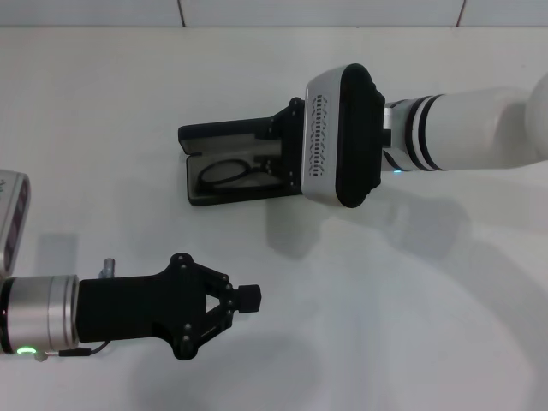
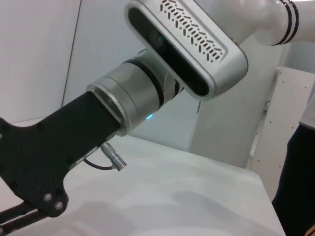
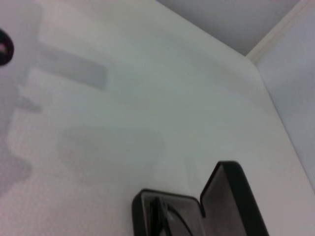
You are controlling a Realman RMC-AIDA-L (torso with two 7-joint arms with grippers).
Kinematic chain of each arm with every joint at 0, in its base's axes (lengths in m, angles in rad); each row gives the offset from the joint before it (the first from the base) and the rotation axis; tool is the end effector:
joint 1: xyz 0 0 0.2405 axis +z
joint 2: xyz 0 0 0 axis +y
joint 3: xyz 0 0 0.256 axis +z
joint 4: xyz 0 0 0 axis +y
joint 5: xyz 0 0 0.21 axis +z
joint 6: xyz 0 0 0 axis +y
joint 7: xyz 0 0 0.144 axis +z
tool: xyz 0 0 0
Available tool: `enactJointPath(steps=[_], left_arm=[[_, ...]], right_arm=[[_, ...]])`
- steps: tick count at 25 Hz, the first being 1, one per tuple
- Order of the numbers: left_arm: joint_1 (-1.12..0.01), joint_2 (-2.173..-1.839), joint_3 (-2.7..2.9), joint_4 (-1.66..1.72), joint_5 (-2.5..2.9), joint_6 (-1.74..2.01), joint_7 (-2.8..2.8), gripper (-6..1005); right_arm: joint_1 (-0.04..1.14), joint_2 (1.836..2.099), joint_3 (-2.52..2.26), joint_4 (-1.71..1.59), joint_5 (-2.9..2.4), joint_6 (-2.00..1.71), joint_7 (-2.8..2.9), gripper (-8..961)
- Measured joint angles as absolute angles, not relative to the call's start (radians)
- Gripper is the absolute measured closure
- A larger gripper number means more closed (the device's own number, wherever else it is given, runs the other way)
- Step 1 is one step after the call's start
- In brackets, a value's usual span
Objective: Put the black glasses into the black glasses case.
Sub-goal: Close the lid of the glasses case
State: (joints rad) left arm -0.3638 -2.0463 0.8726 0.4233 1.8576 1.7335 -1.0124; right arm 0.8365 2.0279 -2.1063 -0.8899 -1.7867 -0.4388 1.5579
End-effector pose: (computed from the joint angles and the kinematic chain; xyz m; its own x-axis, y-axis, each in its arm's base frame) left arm -0.2921 0.2378 -0.0321 0.7683 0.2659 0.5822 0.3190 -0.9477 0.0118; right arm 0.0941 0.3876 -0.1350 0.9098 0.3981 0.1174 0.4085 -0.8092 -0.4223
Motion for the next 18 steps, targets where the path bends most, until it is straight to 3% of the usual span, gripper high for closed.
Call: enactJointPath(steps=[8, 18], left_arm=[[-0.358, -2.038, 0.865, 0.423, 1.832, 1.770, -1.023, 946], [-0.389, -2.027, 0.773, 0.423, 1.810, 1.810, -1.115, 944]], right_arm=[[0.793, 2.028, -1.912, -0.944, -1.681, -0.695, 1.563, 711], [0.617, 2.021, -1.388, -0.861, -1.461, -1.240, 1.506, 698]])
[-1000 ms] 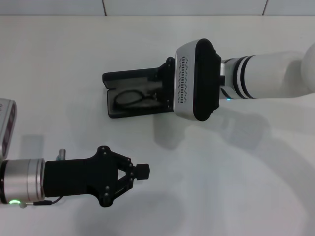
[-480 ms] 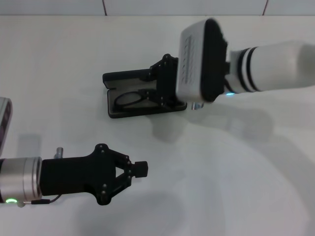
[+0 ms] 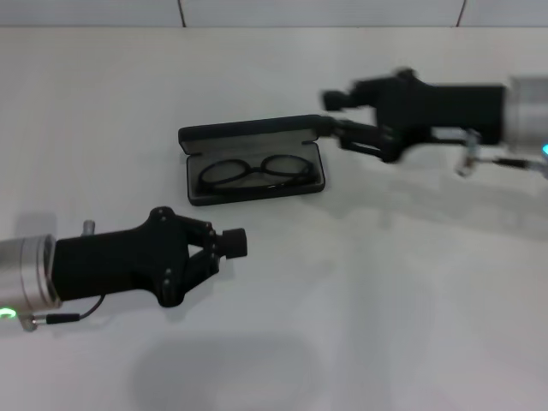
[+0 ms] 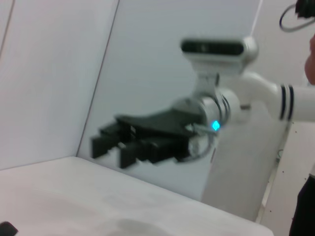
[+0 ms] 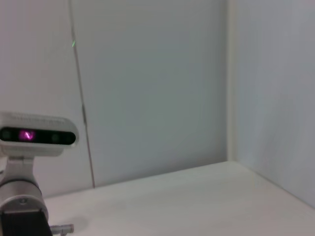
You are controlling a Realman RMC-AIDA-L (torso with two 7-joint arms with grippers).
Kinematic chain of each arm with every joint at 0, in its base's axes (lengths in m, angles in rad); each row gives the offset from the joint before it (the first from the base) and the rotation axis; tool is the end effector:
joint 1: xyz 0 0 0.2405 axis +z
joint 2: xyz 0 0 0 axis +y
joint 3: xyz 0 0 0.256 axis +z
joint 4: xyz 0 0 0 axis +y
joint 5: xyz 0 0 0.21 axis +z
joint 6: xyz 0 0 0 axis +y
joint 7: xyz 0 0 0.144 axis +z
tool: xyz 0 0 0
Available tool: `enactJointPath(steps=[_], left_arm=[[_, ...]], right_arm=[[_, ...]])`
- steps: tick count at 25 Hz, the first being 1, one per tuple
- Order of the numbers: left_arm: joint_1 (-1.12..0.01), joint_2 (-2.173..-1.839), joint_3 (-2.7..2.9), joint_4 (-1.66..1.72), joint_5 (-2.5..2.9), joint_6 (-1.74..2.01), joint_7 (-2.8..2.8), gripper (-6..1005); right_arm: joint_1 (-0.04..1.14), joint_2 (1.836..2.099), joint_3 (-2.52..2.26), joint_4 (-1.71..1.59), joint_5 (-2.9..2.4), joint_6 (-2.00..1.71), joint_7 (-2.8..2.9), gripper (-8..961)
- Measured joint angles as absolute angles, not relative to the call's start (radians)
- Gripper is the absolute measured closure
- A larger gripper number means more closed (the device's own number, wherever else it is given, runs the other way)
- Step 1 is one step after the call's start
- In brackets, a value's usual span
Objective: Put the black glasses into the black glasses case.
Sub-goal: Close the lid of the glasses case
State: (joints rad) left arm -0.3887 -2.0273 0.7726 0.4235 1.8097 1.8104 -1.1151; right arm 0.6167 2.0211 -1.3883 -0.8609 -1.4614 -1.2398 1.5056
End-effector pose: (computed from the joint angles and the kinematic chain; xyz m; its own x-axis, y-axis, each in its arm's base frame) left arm -0.2827 0.2527 -0.0071 0.6740 0.2943 0.6776 0.3781 -0.9254 0.0258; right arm 0.1381 0.3745 -0.0253 0.8466 -0.1050 -0.5217 -0.2144 -0.9646 -0.1538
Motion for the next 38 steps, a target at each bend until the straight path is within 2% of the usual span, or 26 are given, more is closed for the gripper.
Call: enactJointPath(steps=[4, 7, 9, 18, 23, 26, 28, 38], left_arm=[[-0.425, -2.022, 0.765, 0.423, 1.810, 1.789, -1.159, 943], [-0.455, -2.021, 0.765, 0.424, 1.810, 1.756, -1.182, 942], [-0.474, -2.020, 0.764, 0.425, 1.810, 1.733, -1.197, 942], [-0.529, -2.035, 0.768, 0.557, 1.820, 1.611, -1.458, 940], [-0.527, -2.068, 0.773, 0.710, 1.843, 1.538, -1.695, 939], [-0.521, -2.090, 0.785, 0.801, 1.937, 1.512, -1.788, 938], [-0.518, -2.089, 0.803, 0.808, 1.980, 1.500, -1.822, 938], [-0.489, -2.087, 0.809, 0.756, 2.024, 1.306, -1.825, 936]], right_arm=[[0.517, 2.020, -1.279, -0.781, -1.460, -1.323, 1.380, 657], [0.446, 2.020, -1.233, -0.719, -1.454, -1.363, 1.248, 534], [0.415, 2.021, -1.218, -0.676, -1.436, -1.380, 1.177, 518], [0.379, 2.022, -1.161, -0.455, -1.368, -1.409, 0.952, 448], [0.354, 2.018, -1.149, -0.441, -1.326, -1.423, 0.895, 222], [0.345, 2.017, -1.132, -0.440, -1.319, -1.424, 0.879, 145], [0.345, 2.016, -1.130, -0.441, -1.319, -1.424, 0.877, 93], [0.342, 2.014, -1.138, -0.449, -1.329, -1.429, 0.874, 98]])
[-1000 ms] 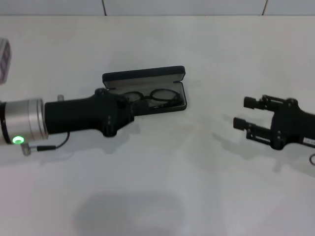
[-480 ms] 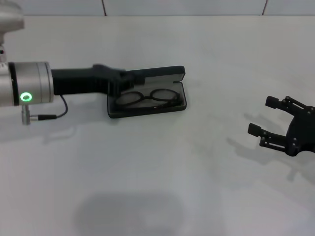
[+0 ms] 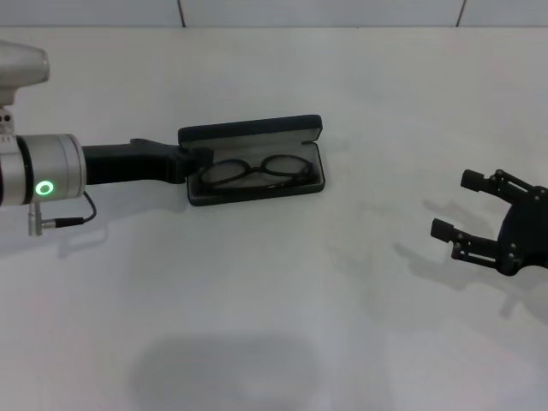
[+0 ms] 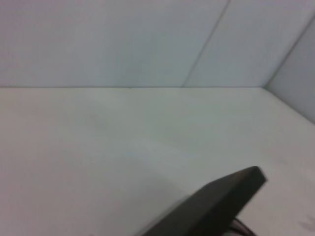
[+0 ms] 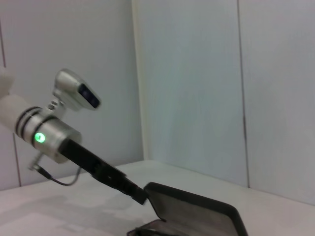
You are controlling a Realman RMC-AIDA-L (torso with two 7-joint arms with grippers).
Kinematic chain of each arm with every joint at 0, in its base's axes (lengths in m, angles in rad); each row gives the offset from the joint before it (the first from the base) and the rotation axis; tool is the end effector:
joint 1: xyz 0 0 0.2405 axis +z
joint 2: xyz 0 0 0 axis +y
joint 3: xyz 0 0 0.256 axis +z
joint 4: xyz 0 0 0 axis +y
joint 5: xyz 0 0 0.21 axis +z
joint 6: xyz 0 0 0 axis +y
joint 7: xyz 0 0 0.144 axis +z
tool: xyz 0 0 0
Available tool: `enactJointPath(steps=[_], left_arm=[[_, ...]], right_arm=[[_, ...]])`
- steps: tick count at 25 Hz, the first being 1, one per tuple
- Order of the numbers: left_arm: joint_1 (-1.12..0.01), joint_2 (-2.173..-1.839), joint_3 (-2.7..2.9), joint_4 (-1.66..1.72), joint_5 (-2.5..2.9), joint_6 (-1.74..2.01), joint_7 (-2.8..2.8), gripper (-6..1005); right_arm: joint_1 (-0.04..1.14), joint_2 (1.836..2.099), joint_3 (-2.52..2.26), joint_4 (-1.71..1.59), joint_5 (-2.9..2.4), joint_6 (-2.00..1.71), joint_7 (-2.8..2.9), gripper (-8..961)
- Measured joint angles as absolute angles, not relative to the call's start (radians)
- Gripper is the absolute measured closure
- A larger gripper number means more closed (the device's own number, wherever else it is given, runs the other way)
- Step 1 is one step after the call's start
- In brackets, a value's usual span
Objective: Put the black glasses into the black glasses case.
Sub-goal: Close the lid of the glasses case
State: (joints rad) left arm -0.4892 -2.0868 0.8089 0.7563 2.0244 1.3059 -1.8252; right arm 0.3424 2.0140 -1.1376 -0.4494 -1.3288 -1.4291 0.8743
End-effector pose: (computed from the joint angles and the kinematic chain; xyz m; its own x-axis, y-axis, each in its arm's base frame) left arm -0.2821 0.3509 0.0015 0.6035 0.6365 0.4802 0.7766 -0.6058 -0.1731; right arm 0.2938 0.2925 -0.0158 0.7775 -0.0795 -0.6239 -0.3756 -0.8544 -0.3591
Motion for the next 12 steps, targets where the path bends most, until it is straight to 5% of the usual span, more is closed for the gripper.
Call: enactJointPath(steps=[12], left_arm=[[-0.516, -2.084, 0.854, 0.690, 2.031, 1.123, -1.790, 934]], right_arm=[[0.341, 2.014, -1.140, -0.449, -1.336, -1.457, 0.877, 99]])
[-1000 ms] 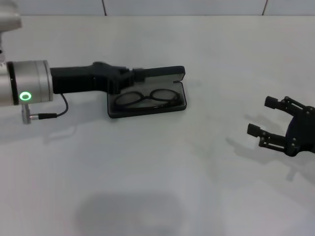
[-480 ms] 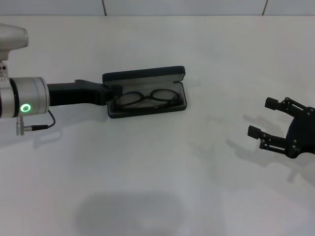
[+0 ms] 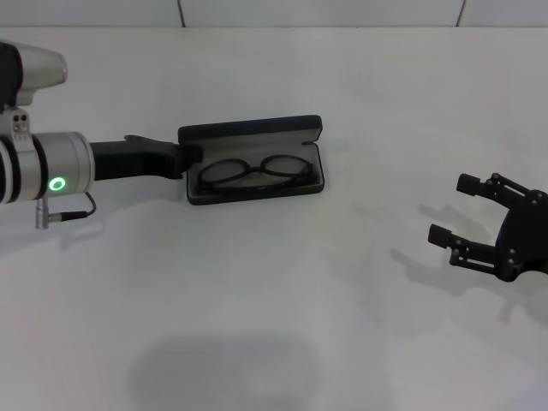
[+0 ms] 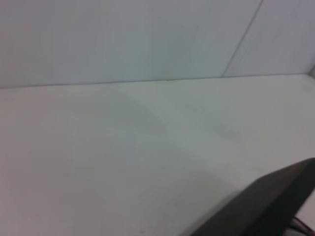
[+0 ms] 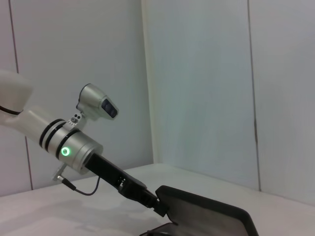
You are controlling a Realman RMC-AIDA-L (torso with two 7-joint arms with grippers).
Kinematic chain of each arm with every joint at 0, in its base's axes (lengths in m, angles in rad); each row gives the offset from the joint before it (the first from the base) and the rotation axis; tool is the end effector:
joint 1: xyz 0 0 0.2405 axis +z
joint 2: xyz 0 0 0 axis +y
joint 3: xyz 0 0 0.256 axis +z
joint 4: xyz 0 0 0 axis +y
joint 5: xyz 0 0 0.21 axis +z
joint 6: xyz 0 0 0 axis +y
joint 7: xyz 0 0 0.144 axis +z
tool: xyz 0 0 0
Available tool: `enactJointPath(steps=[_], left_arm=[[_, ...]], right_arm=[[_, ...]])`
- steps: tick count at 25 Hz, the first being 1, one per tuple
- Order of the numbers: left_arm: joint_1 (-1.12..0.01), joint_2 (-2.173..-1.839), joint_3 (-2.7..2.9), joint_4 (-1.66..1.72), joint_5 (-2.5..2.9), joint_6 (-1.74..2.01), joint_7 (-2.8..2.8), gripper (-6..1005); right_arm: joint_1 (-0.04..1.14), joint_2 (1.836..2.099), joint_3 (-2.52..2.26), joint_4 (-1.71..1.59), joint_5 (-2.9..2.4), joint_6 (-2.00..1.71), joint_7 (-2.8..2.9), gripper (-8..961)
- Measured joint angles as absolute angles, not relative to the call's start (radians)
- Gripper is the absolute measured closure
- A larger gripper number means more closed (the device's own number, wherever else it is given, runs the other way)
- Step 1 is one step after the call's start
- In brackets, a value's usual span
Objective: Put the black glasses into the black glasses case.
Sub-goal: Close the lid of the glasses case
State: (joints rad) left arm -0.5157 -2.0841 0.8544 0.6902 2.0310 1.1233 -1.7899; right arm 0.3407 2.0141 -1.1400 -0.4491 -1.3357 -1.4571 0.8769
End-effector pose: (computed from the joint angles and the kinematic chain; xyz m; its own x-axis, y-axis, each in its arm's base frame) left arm -0.2940 0.3662 -0.0090 0.6292 0.6277 0.4584 0.7738 -0.5611 -0.2939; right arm 0.2914 0.2886 -0.0164 0.7706 -0.0767 -0.6327 -0.3642 -0.8677 -0.3383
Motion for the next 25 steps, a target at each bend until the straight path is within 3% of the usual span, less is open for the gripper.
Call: enactJointPath(steps=[17, 25], left_arm=[[-0.531, -2.087, 0.862, 0.687, 2.020, 1.034, -1.751, 930], [-0.451, -2.084, 0.856, 0.808, 2.012, 1.185, -1.757, 928]], right_arm=[[0.348, 2.014, -1.140, -0.445, -1.341, -1.464, 0.880, 99], [0.344, 2.013, -1.135, -0.448, -1.341, -1.463, 0.880, 99]])
